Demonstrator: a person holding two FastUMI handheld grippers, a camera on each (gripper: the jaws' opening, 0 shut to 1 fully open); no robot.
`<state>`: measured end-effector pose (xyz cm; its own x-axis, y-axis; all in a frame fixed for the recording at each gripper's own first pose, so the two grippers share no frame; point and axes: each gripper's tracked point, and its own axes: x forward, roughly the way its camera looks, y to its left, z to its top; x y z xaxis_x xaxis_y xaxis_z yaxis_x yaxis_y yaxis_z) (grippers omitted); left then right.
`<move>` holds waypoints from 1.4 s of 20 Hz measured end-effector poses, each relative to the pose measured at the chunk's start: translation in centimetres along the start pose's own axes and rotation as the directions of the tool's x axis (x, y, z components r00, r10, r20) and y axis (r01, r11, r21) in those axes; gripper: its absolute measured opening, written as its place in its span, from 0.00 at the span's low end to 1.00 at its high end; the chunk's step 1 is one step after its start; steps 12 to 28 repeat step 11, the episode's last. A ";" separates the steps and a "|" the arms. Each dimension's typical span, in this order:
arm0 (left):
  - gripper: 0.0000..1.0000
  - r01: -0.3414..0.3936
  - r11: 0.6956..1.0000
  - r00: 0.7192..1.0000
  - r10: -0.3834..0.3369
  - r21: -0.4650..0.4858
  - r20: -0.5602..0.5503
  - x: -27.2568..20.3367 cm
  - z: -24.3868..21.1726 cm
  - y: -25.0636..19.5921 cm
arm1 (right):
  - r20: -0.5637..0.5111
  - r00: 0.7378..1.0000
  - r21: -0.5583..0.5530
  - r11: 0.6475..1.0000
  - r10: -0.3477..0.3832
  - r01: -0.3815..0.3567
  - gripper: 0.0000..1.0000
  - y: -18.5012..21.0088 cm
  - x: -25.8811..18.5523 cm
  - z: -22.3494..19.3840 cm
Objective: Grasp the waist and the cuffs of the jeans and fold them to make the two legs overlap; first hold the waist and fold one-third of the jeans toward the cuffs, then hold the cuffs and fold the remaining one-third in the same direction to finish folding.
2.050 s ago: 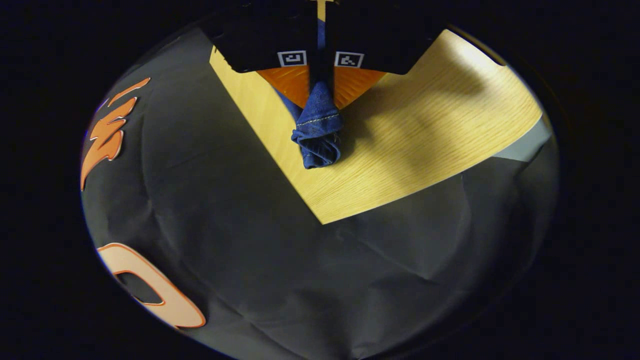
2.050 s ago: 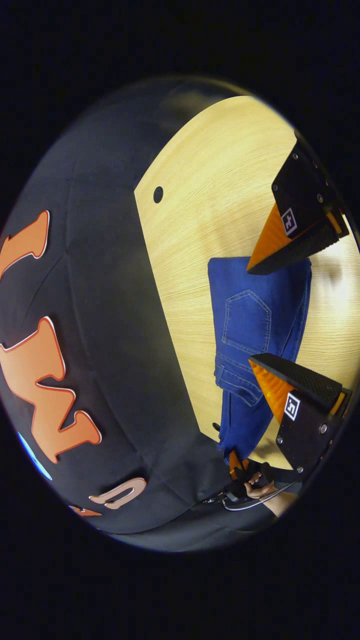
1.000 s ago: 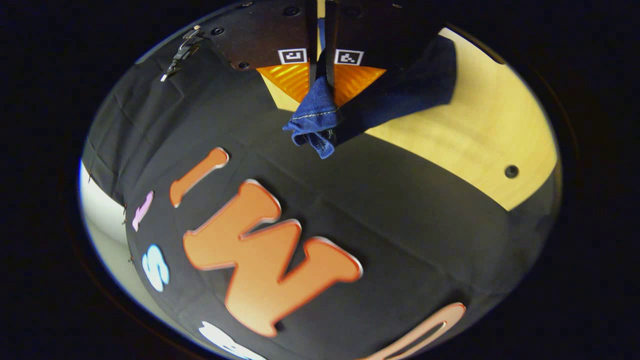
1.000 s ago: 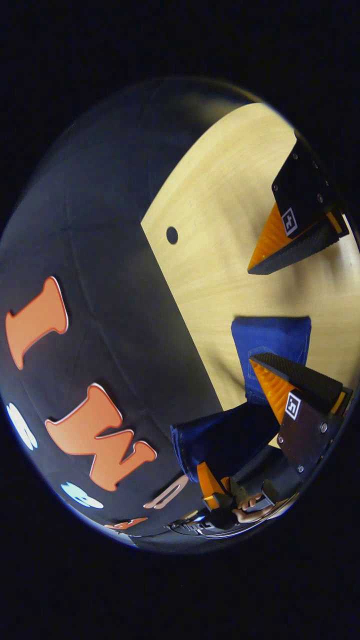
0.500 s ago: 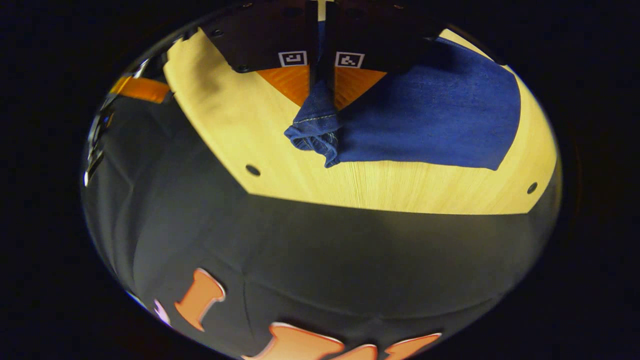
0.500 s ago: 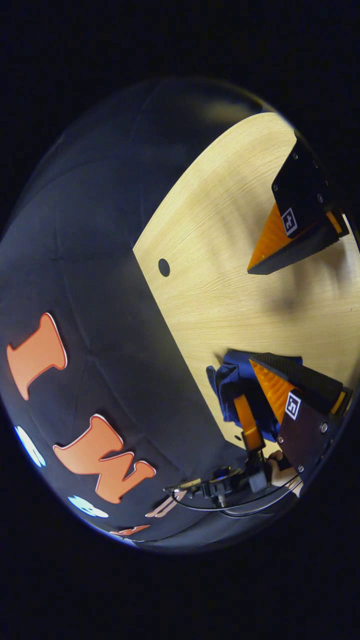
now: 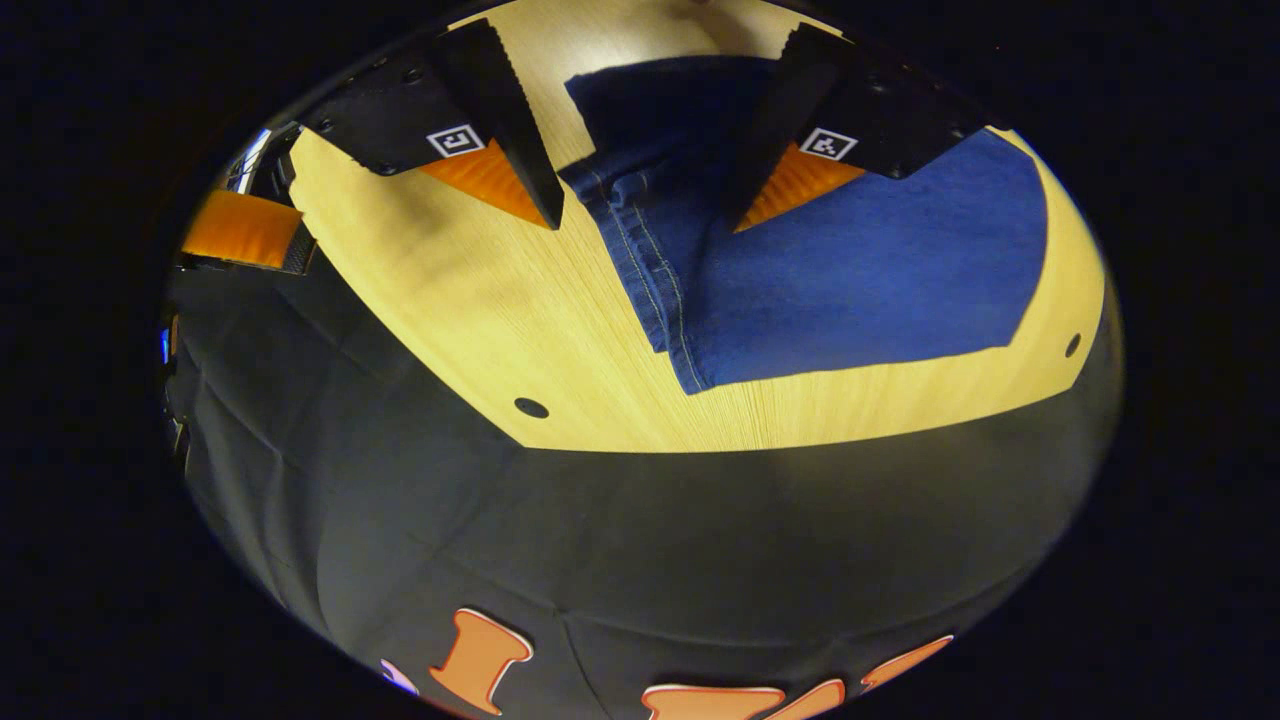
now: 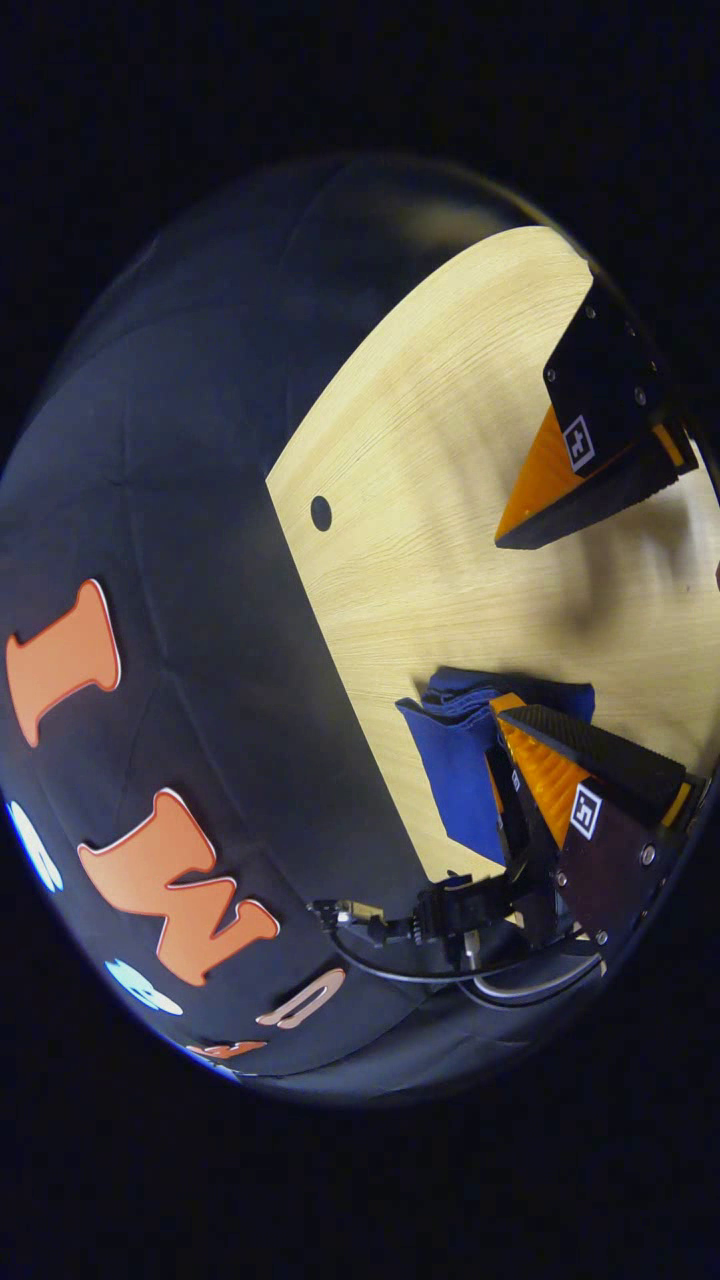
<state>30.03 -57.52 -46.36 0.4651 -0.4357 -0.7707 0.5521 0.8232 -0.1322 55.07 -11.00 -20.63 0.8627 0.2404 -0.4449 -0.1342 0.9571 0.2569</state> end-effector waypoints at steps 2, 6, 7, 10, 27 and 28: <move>0.98 -0.009 1.000 0.997 0.010 -0.011 0.075 -4.6 2.2 1.9 | 0.021 1.000 0.002 1.000 -0.014 0.014 0.97 1.6 -1.0 0.6; 0.98 -0.140 0.990 0.952 0.126 0.031 0.279 -15.1 7.3 9.1 | 0.109 0.992 -0.063 0.995 -0.069 0.076 0.97 5.1 -2.5 3.1; 0.98 -0.171 0.985 0.935 0.153 0.029 0.320 -17.4 8.0 11.1 | 0.144 0.986 -0.095 0.990 -0.085 0.100 0.97 6.0 -3.0 4.0; 0.98 -0.276 0.961 0.862 0.251 -0.009 0.439 -24.0 9.3 17.0 | 0.262 0.960 -0.176 0.973 -0.097 0.147 0.97 9.2 -5.1 7.0; 0.97 -0.322 0.946 0.830 0.292 -0.019 0.476 -24.9 8.8 17.9 | 0.305 0.948 -0.201 0.966 -0.095 0.161 0.97 10.0 -5.8 7.9; 0.97 -0.322 0.946 0.830 0.292 -0.019 0.476 -24.9 8.8 17.9 | 0.305 0.948 -0.201 0.966 -0.095 0.161 0.97 10.0 -5.8 7.9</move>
